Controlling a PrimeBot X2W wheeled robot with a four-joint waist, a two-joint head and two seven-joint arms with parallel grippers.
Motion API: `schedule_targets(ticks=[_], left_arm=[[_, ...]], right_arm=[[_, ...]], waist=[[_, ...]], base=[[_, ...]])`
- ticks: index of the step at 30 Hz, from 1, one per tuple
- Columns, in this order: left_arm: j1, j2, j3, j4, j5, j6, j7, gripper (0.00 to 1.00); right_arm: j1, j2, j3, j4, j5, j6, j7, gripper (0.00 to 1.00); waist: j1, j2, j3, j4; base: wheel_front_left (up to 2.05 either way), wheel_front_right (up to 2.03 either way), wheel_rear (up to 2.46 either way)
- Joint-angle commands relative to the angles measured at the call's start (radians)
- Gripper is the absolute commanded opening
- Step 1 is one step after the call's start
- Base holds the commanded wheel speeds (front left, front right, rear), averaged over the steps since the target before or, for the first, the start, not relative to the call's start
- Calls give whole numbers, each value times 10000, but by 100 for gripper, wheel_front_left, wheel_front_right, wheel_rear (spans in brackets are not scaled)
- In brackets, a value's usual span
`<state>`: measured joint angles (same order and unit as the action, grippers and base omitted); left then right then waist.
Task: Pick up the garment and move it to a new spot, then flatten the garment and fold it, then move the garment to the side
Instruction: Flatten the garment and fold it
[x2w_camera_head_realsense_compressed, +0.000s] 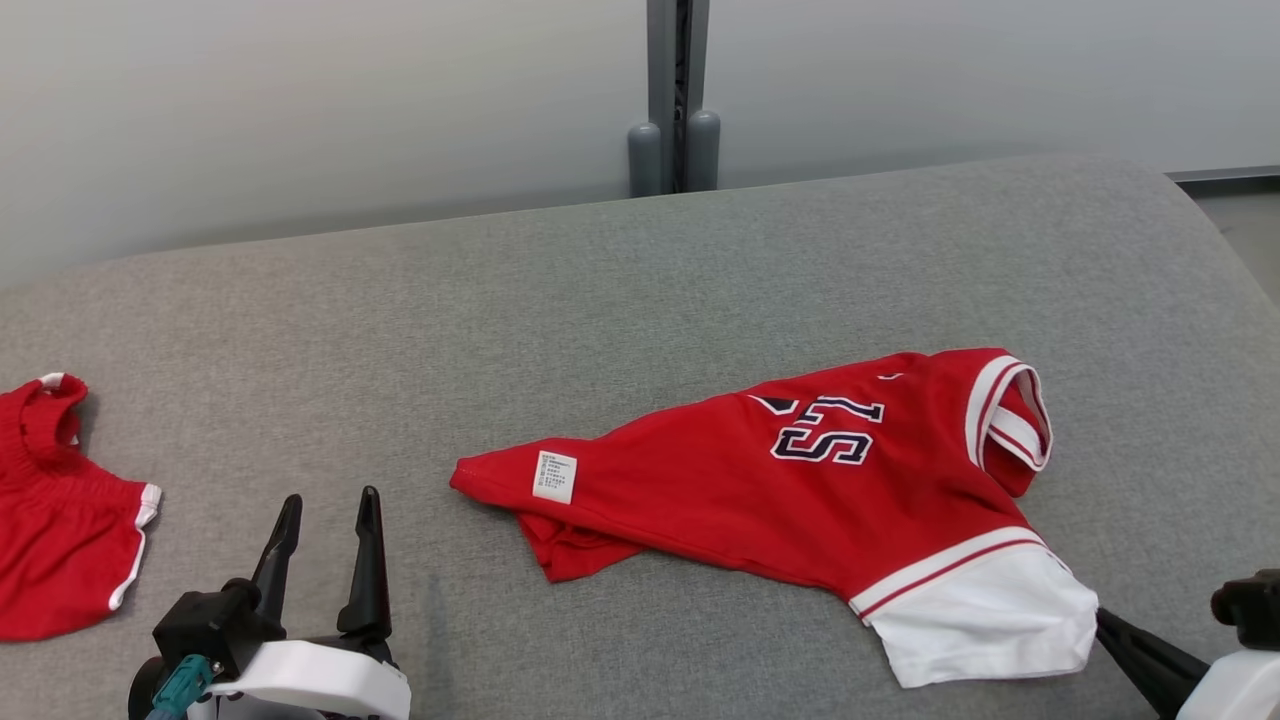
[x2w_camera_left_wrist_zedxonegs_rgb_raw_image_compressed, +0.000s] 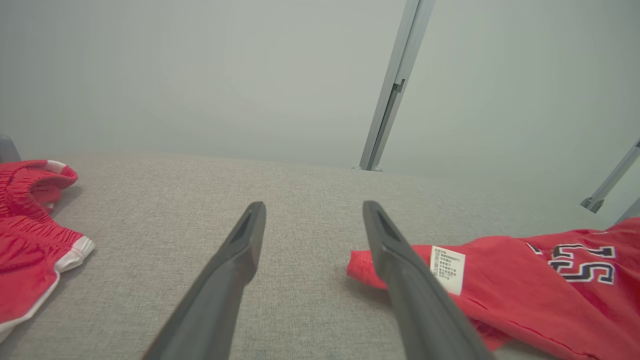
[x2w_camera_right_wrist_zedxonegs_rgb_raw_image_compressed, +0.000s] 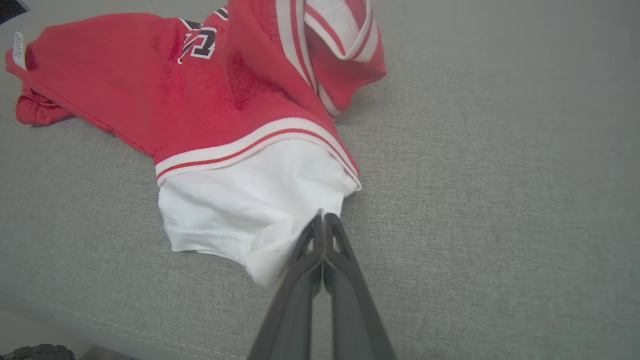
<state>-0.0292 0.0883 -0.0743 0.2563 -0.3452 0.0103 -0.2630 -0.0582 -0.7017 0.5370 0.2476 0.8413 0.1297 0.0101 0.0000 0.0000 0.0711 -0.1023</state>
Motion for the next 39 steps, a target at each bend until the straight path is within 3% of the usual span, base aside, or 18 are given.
schedule_targets(ticks=[1,5,6,7,8,15,23,31,39], left_arm=[[-169,59,6,15,-37,41,10,100],[-142,37,-6,55,-81,70,4,100],[-128,46,0,56,-81,77,3,100],[-117,53,9,55,-78,90,2,100],[-107,61,20,50,-76,94,2,100],[-51,53,29,-12,-102,172,-6,100],[106,93,82,-178,-128,275,-9,100],[208,183,71,-502,-73,355,-7,100],[200,305,-65,-1090,19,436,257,100]], right_arm=[[-137,22,28,170,-165,20,92,0],[-200,243,-27,722,-530,11,138,0],[-234,315,-119,804,-574,11,34,15],[-244,390,-196,860,-566,11,5,47],[-238,463,-279,907,-530,11,0,100],[14,456,-917,534,-602,11,116,100],[470,634,-2502,-1384,-648,11,-253,100],[657,1813,-3928,-2243,-1532,14,-1069,100],[343,4127,-5264,-2075,-3416,12,-2296,100]], waist=[[0,0,-17,92],[0,0,-52,235],[0,0,-55,259],[0,0,-58,280],[0,0,-62,295],[0,0,-116,322],[0,0,-301,205],[0,0,-554,291],[0,0,-683,468]], base=[[0,0,0],[0,0,0],[0,0,0],[0,0,0],[0,0,0],[0,0,0],[0,0,0],[0,0,0],[0,0,0]])
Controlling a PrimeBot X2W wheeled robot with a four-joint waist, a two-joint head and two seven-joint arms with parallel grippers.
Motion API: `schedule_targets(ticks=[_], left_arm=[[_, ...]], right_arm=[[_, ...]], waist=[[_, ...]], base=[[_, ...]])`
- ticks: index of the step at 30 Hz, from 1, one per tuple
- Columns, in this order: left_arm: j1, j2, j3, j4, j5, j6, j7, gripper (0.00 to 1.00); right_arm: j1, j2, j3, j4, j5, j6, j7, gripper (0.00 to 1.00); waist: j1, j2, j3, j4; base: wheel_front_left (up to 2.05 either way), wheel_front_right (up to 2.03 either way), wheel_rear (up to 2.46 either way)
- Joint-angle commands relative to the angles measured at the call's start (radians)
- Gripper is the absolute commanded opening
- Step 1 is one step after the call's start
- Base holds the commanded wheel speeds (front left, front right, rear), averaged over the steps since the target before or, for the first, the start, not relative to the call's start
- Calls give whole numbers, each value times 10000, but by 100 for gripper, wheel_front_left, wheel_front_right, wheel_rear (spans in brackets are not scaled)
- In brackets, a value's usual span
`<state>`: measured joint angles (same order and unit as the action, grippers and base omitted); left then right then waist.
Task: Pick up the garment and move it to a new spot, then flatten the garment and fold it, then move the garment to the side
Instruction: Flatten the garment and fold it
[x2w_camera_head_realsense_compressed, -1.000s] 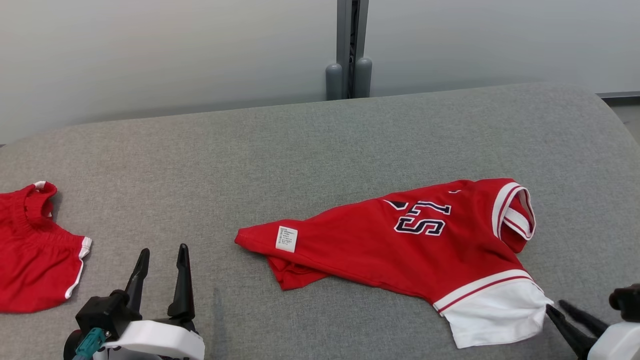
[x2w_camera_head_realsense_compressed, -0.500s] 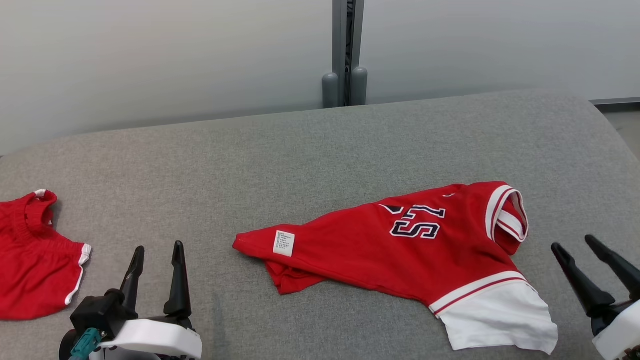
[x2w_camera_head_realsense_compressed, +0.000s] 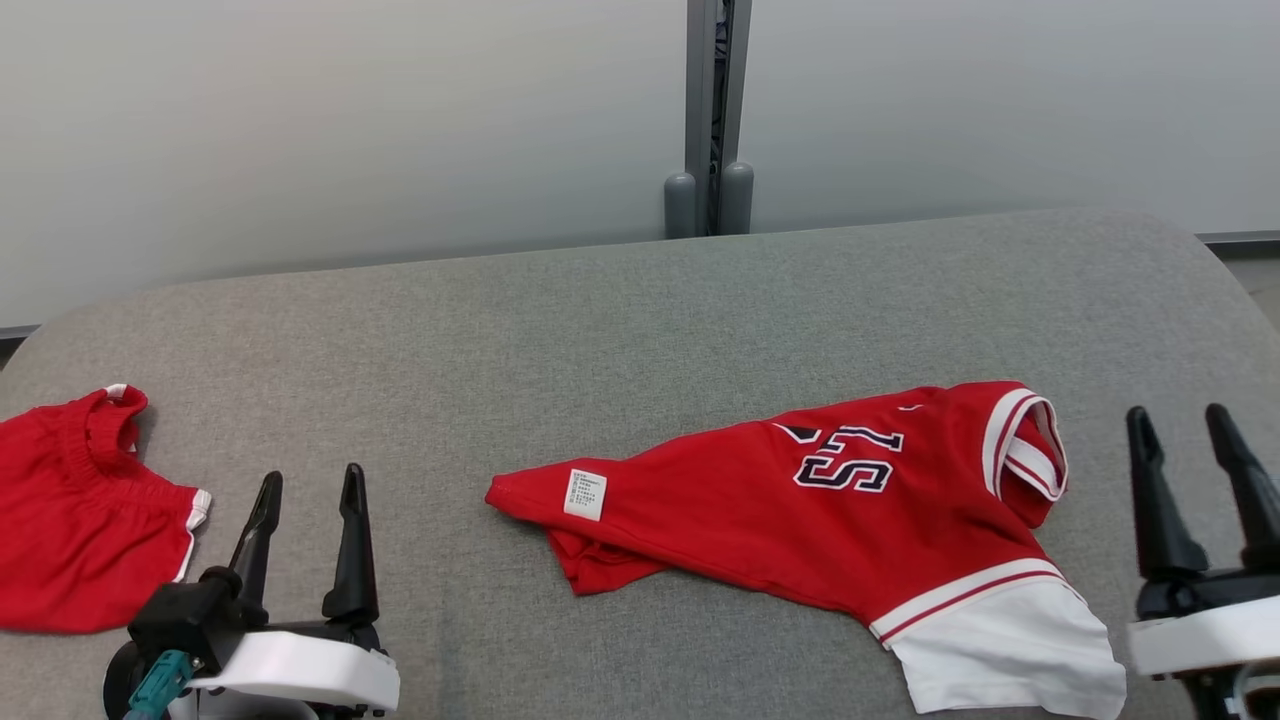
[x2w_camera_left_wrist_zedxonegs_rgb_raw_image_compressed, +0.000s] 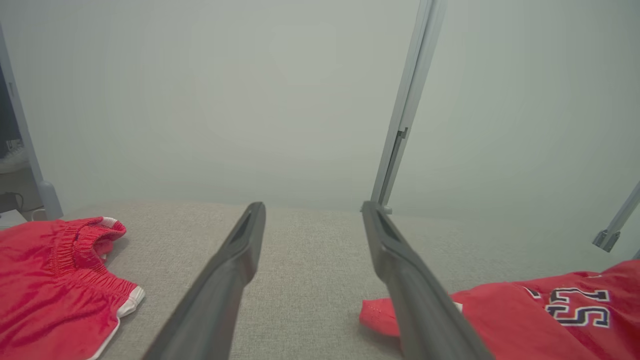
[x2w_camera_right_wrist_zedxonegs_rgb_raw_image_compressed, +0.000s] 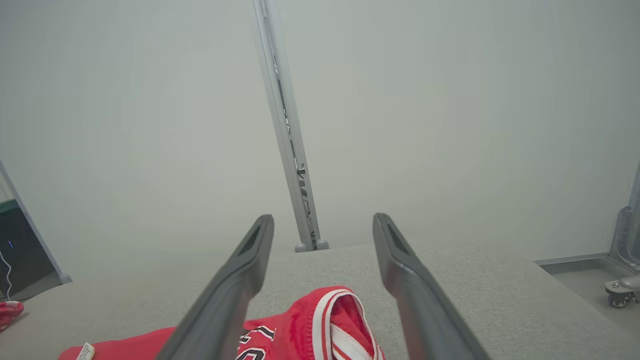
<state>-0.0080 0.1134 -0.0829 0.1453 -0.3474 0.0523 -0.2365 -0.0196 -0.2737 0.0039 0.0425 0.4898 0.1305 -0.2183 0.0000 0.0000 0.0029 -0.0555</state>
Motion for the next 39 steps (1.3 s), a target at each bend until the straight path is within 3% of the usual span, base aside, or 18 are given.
schedule_targets(ticks=[1,5,12,39], left_arm=[[34,67,14,-76,38,36,38,100],[277,111,11,-445,17,122,98,100],[519,37,-74,-712,-67,230,139,100],[156,97,-329,-509,-412,119,410,100]], right_arm=[[-80,109,-32,14,-152,6,-103,100],[-31,963,-376,336,-1144,5,-321,100],[107,1530,-425,1030,-2122,5,-436,100],[-69,1243,-195,1153,-2022,5,-450,100]], waist=[[0,0,-9,21],[0,0,-24,119],[0,0,-23,214],[0,0,16,-136]], base=[[0,0,0],[0,0,0],[0,0,0],[0,0,0]])
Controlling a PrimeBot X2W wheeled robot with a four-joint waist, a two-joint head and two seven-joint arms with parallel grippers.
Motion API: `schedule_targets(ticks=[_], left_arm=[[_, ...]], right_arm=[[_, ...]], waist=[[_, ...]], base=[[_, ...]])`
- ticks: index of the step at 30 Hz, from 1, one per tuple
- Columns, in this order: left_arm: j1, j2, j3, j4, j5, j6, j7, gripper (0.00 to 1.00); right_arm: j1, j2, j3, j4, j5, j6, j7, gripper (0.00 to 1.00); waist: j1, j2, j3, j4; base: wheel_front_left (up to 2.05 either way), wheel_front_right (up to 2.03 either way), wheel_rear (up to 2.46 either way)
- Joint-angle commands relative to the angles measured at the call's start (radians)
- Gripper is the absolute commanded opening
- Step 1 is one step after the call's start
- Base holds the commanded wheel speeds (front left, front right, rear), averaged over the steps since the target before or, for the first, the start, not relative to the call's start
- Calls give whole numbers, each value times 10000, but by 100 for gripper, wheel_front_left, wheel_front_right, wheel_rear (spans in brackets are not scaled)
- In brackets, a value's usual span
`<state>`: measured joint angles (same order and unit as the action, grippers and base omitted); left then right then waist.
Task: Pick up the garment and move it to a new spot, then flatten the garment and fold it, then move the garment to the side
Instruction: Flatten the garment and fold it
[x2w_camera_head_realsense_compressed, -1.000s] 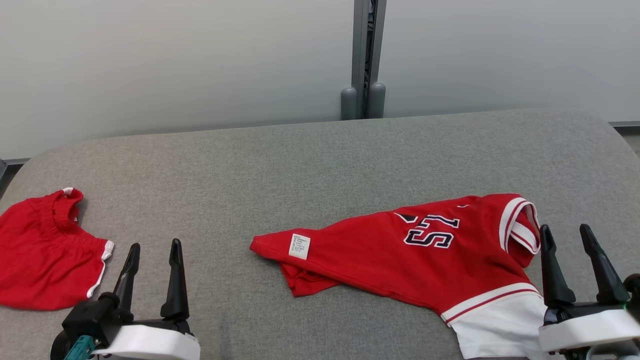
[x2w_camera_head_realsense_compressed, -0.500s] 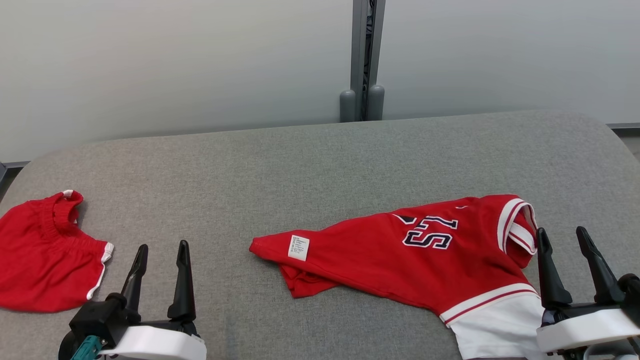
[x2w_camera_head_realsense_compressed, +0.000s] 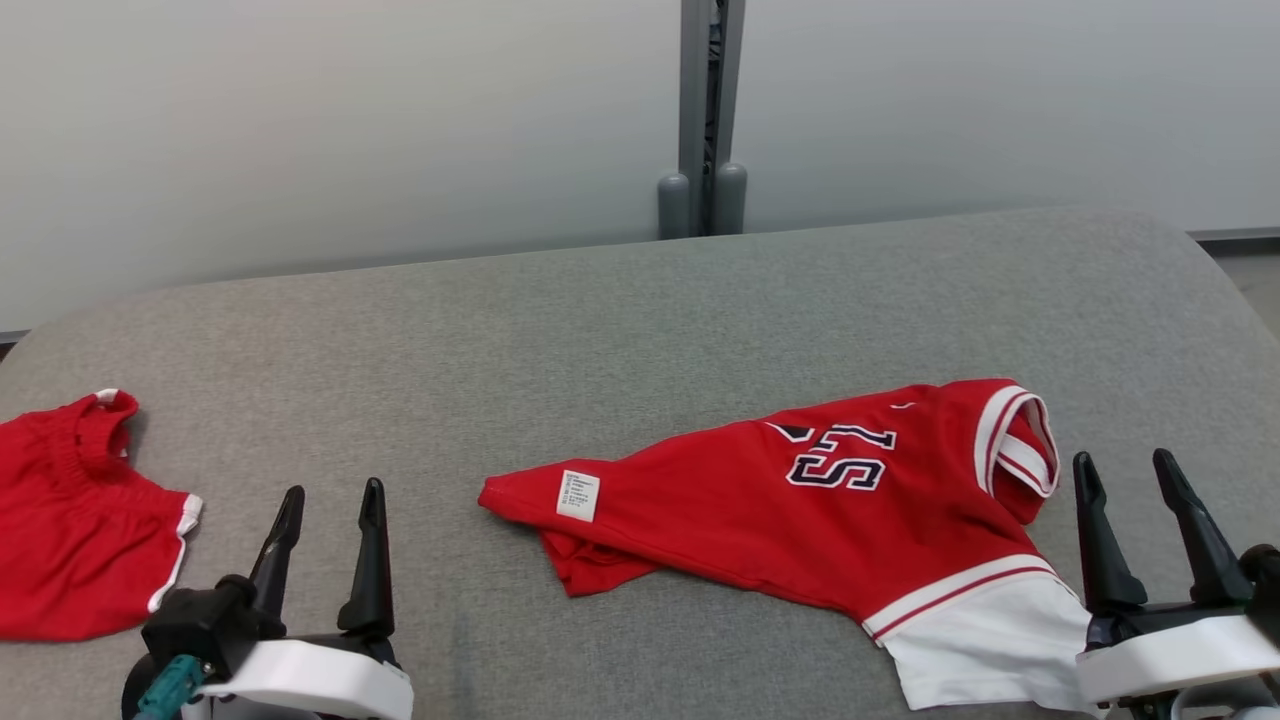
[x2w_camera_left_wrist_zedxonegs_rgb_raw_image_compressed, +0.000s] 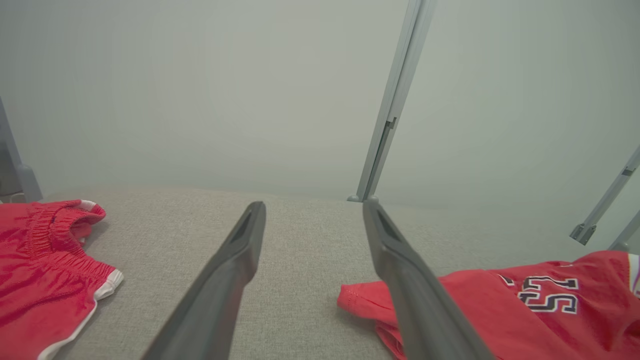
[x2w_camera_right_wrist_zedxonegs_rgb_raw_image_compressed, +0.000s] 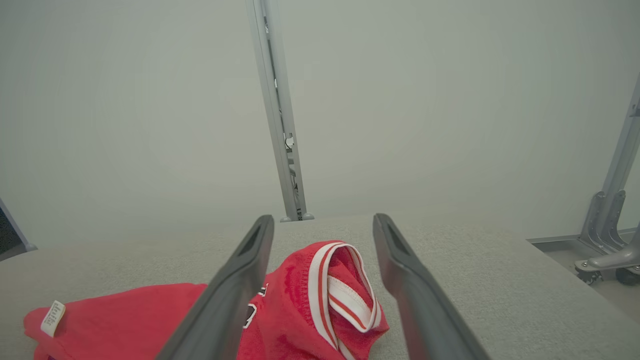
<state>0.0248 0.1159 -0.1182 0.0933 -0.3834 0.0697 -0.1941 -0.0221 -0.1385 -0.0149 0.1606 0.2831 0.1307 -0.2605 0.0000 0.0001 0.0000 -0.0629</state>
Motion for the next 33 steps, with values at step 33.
schedule_targets(ticks=[33], left_arm=[[-2298,1334,-873,1430,-1014,-1330,3978,100]], right_arm=[[231,-1155,1574,1210,3006,3,4438,100]], waist=[[0,-1,2133,-1013]], base=[[0,0,0]])
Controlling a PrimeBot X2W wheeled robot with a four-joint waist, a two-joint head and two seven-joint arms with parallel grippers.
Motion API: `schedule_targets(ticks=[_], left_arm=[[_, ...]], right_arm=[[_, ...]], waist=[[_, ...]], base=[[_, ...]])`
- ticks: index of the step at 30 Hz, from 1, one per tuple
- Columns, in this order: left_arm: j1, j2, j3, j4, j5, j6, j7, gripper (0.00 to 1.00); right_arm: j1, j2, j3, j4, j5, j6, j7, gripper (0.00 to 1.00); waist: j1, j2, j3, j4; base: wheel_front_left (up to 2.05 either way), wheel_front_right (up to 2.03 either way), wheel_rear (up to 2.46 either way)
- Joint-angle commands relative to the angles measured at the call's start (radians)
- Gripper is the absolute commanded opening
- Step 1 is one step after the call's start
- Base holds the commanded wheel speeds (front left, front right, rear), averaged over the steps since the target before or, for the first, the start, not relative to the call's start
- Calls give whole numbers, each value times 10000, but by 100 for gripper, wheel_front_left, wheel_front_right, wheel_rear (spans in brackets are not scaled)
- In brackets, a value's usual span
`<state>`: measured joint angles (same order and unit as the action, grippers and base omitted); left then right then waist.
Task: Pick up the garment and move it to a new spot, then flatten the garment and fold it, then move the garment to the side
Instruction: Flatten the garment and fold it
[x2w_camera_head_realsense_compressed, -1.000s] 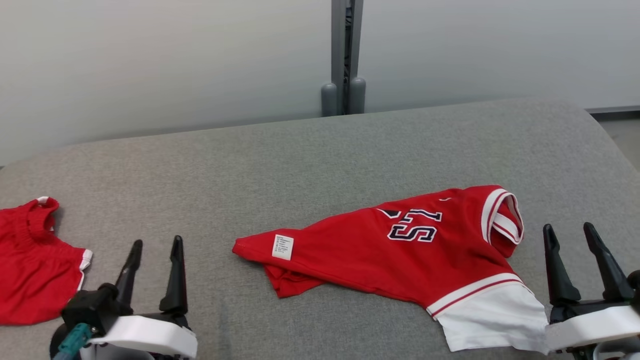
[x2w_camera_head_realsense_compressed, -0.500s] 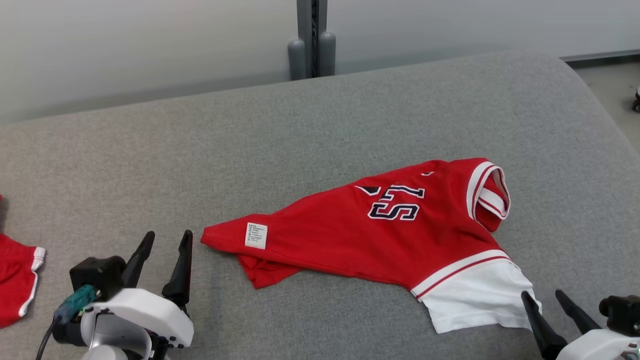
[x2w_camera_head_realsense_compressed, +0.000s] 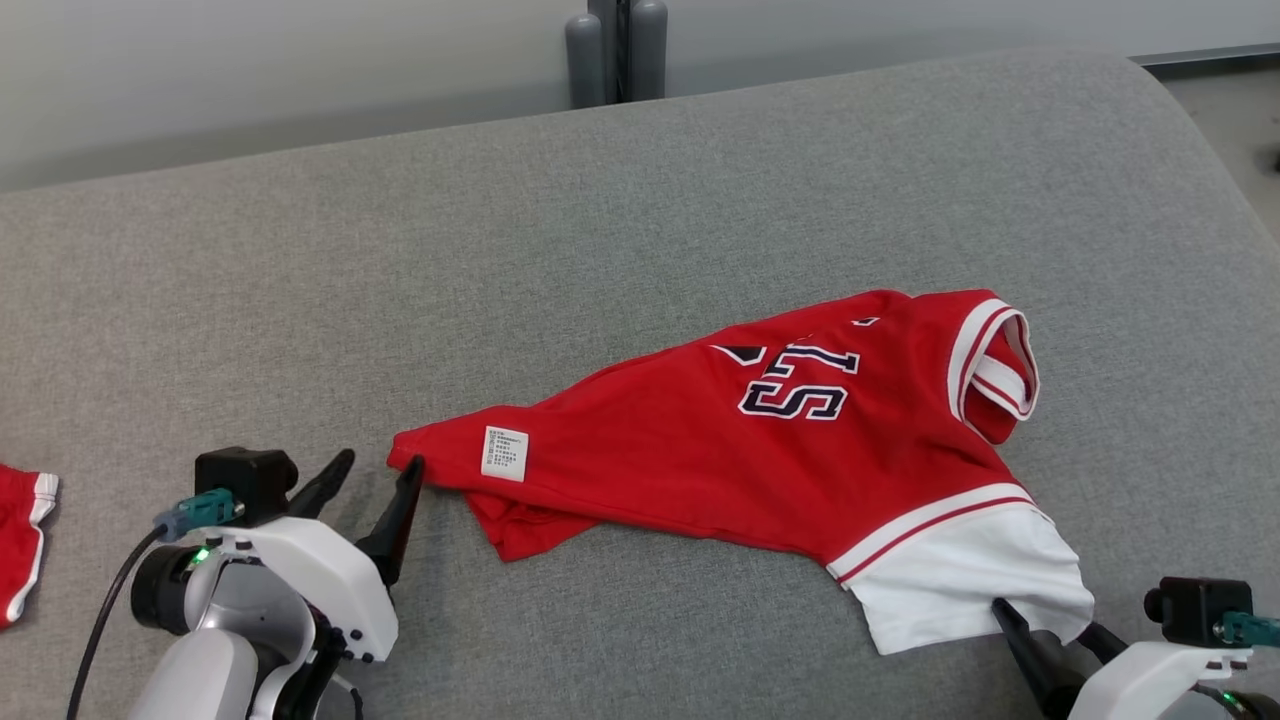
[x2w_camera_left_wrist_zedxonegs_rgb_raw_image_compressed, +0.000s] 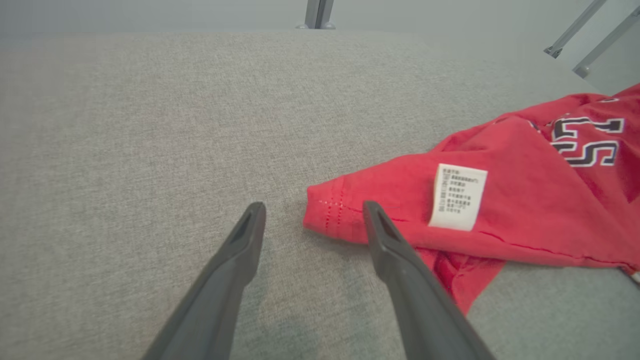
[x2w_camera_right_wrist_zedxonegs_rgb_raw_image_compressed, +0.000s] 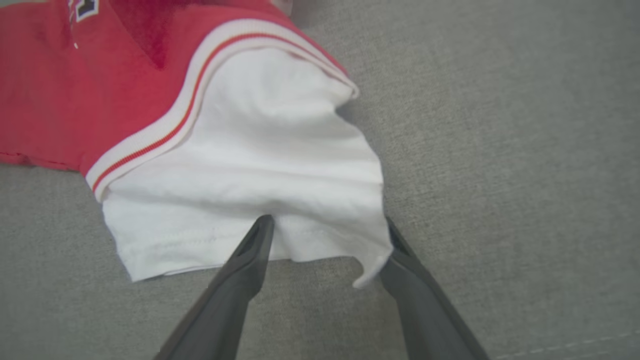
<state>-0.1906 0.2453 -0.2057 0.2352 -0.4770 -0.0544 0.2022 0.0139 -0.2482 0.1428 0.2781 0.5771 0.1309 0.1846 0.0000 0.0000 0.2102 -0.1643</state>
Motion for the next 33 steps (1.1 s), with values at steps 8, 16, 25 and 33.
schedule_targets(ticks=[8,16,25,33], left_arm=[[-1086,24,-255,957,-811,-565,438,100],[-1281,70,-418,1444,-1307,-679,677,49],[-1018,191,-486,1216,-1658,-728,611,0],[-325,350,-137,-2,-1955,-573,230,0]], right_arm=[[-430,-83,444,227,295,1,-197,100],[-639,-36,831,509,471,12,-393,39],[-763,-206,1179,635,835,10,-717,0],[-462,-511,1441,-620,2974,10,-845,0]], waist=[[0,0,343,-59],[0,0,417,-145],[0,0,215,-62],[0,0,-342,-22]], base=[[0,0,0],[0,0,0],[0,0,0],[0,0,0]])
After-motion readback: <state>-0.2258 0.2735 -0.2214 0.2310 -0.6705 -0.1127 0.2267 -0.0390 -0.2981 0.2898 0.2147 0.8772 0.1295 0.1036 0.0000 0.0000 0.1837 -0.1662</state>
